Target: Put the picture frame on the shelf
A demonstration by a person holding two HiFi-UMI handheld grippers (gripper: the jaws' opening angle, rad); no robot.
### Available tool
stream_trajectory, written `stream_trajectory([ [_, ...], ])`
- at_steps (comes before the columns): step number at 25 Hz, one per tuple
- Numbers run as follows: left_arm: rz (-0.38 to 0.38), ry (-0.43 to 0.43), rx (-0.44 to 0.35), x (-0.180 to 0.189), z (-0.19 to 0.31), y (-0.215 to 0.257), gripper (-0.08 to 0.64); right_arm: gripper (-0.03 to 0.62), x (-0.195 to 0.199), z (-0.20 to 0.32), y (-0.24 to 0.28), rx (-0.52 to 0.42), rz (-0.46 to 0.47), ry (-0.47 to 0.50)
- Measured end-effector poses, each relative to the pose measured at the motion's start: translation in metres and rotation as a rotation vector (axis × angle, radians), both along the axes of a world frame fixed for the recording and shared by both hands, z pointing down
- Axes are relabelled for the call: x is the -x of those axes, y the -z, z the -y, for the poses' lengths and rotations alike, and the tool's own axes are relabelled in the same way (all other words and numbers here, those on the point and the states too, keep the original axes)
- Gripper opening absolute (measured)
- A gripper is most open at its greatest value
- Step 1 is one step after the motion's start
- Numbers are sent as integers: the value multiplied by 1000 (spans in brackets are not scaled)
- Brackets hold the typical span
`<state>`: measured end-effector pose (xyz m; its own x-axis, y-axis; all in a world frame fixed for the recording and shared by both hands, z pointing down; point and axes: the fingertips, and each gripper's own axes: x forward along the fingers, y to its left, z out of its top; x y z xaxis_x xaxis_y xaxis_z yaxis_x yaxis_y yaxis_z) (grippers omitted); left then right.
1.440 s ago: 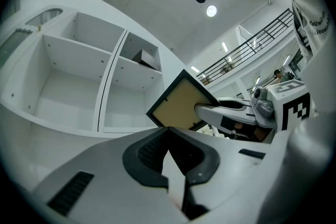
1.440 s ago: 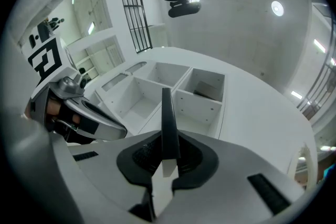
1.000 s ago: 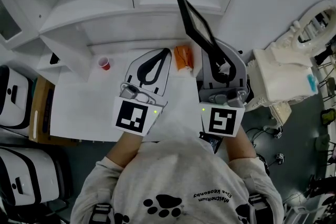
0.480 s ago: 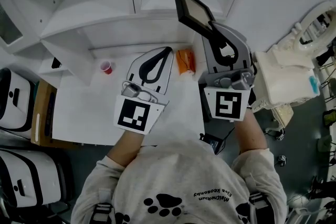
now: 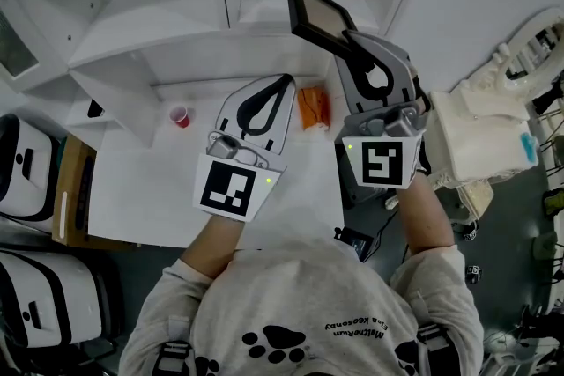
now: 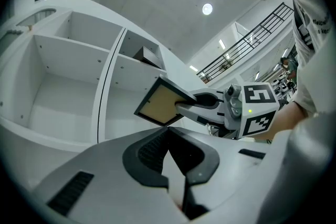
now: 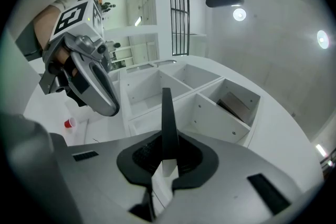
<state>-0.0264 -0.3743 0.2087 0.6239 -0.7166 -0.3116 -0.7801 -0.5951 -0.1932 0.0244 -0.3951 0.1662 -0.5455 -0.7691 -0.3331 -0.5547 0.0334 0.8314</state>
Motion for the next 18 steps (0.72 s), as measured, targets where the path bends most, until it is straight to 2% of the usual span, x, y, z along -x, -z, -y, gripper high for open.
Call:
stream_trajectory([
  [11, 0, -6, 6, -9, 18, -2, 18, 58, 3, 29, -11, 12, -129, 30],
  [18, -12, -8, 10, -11, 27, -3, 18, 58, 8, 49, -28, 9, -255, 23],
])
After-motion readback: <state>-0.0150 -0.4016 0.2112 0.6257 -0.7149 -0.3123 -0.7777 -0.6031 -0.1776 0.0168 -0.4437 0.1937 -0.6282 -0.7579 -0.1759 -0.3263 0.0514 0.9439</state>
